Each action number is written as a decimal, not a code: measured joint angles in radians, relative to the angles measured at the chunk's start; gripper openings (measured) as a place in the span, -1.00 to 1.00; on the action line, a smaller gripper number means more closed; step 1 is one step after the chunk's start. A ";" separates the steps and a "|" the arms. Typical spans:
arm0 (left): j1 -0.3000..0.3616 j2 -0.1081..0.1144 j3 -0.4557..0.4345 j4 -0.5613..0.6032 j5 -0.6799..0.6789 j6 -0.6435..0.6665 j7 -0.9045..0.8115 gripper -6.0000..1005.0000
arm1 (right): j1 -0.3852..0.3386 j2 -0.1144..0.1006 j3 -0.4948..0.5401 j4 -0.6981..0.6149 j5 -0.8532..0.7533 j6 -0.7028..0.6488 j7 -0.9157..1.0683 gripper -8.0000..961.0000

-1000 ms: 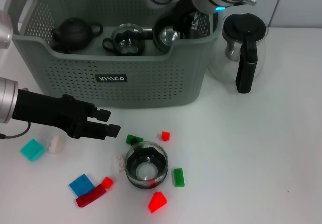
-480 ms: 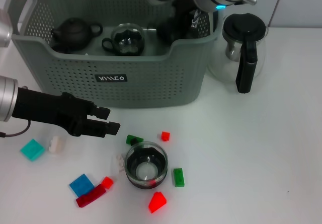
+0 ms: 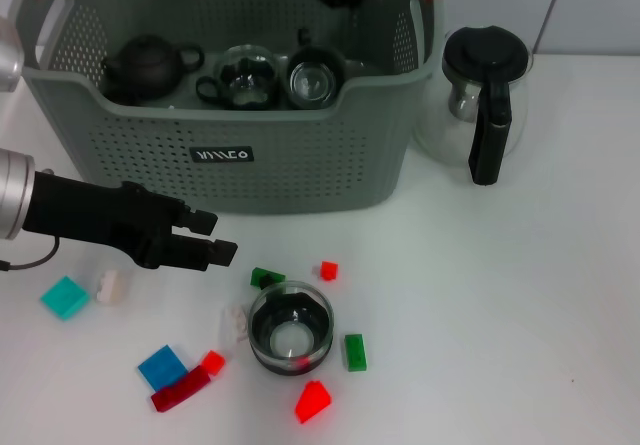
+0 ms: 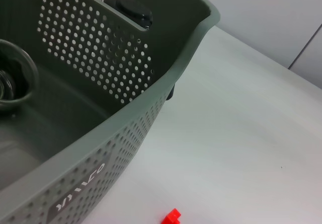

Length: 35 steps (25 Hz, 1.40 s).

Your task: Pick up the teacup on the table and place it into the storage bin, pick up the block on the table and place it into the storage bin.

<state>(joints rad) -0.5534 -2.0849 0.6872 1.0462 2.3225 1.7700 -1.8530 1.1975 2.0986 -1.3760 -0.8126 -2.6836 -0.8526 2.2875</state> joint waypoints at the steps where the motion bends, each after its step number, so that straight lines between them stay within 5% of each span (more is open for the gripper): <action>1: 0.000 0.000 0.000 0.000 0.000 0.000 0.000 0.14 | -0.004 0.000 0.013 -0.029 0.005 -0.026 0.008 0.09; 13: -0.001 -0.001 -0.002 0.000 0.000 -0.013 -0.001 0.14 | -0.107 -0.004 0.090 -0.407 0.291 -0.436 0.031 0.07; 21: 0.004 0.000 -0.003 -0.011 -0.001 -0.034 -0.001 0.14 | -0.103 -0.010 0.178 -0.429 0.431 -0.700 0.039 0.07; 29: -0.002 0.007 -0.003 -0.021 -0.002 -0.038 -0.006 0.14 | -0.096 -0.011 0.175 -0.436 0.367 -0.847 0.060 0.06; 35: 0.001 0.034 -0.001 -0.017 0.005 0.004 -0.004 0.14 | -0.089 -0.005 0.139 -0.430 0.334 -0.903 0.064 0.06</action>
<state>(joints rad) -0.5520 -2.0513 0.6867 1.0289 2.3271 1.7743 -1.8571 1.1081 2.0939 -1.2367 -1.2425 -2.3491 -1.7556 2.3516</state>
